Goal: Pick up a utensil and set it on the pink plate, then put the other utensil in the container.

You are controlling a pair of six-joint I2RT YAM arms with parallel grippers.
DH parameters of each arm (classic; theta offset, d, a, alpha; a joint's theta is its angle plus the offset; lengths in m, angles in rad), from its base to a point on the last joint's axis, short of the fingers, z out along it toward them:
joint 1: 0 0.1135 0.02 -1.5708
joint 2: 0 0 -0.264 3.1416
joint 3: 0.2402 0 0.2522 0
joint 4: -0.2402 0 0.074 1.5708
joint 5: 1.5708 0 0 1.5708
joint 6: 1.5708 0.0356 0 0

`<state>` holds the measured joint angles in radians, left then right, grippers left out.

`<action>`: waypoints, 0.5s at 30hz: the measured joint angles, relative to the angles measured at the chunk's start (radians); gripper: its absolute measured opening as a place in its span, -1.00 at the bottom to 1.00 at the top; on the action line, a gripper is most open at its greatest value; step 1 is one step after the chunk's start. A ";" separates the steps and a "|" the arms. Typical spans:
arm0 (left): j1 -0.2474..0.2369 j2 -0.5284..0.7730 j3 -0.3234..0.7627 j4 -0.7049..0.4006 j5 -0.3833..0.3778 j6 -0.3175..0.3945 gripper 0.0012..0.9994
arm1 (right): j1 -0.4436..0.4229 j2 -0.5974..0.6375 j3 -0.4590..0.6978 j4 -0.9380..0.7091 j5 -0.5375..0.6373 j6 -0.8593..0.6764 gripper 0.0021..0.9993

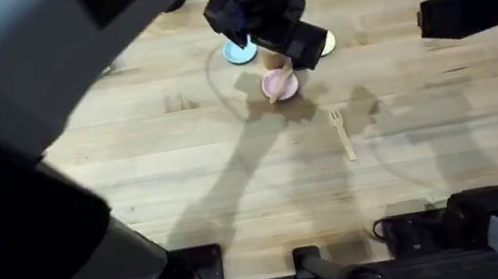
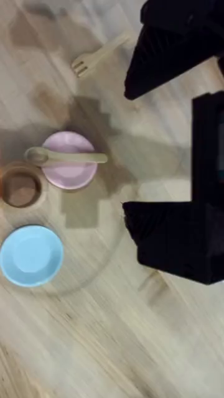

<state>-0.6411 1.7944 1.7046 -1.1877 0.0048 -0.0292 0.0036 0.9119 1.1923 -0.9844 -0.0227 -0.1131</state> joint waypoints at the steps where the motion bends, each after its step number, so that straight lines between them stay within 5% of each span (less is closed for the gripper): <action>1: 0.000 -0.013 0.000 -0.008 -0.003 0.000 0.99 | 0.000 0.000 0.000 0.000 0.000 0.000 1.00; 15: 0.041 -0.224 -0.035 -0.102 -0.051 0.000 0.99 | 0.000 0.000 0.000 0.000 0.000 0.000 1.00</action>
<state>-0.6005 1.5704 1.6693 -1.2901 -0.0465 -0.0292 0.0036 0.9115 1.1923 -0.9844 -0.0227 -0.1127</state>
